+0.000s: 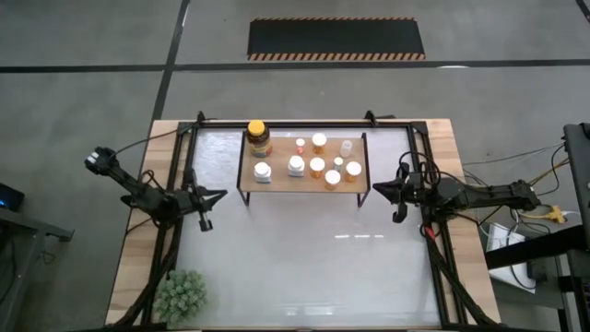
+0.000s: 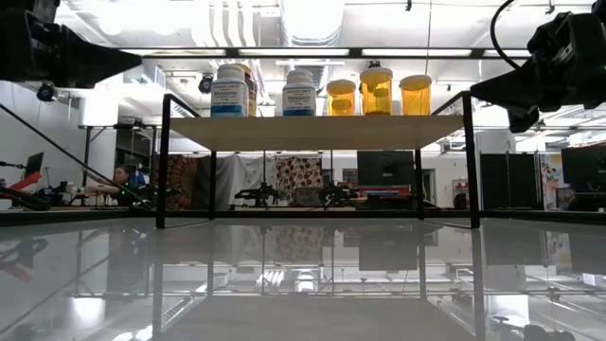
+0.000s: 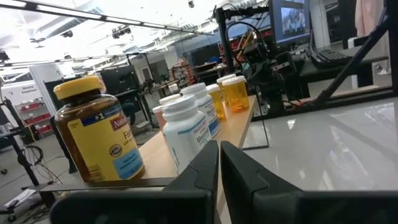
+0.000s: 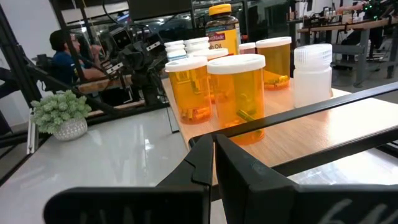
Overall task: Pick and place medicine bottles onto shelf by color
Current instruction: Return to Home Position
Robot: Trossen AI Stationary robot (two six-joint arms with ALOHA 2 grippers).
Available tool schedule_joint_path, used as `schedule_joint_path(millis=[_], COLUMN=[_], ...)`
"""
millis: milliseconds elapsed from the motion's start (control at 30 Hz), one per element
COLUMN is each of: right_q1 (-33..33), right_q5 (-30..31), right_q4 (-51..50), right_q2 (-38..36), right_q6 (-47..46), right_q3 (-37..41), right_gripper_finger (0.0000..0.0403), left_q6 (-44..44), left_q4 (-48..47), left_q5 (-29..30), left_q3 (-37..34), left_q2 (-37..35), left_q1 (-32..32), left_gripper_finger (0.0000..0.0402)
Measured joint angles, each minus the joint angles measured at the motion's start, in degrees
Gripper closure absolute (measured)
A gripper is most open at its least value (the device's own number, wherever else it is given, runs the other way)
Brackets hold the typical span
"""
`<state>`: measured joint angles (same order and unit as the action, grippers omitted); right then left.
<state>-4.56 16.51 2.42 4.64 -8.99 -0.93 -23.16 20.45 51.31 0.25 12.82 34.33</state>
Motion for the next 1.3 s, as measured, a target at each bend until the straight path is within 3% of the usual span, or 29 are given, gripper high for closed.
schedule_joint_path(millis=[1300], right_q1=[0.0], right_q5=[0.0], right_q4=[-0.04], right_q2=[0.0], right_q6=[0.0], right_q3=[0.02], right_gripper_finger=[0.0394], left_q6=[-0.02], left_q4=[0.0], left_q5=[-0.02], left_q3=[0.0], left_q2=[8.73], left_q1=[0.01], left_gripper_finger=[0.0401])
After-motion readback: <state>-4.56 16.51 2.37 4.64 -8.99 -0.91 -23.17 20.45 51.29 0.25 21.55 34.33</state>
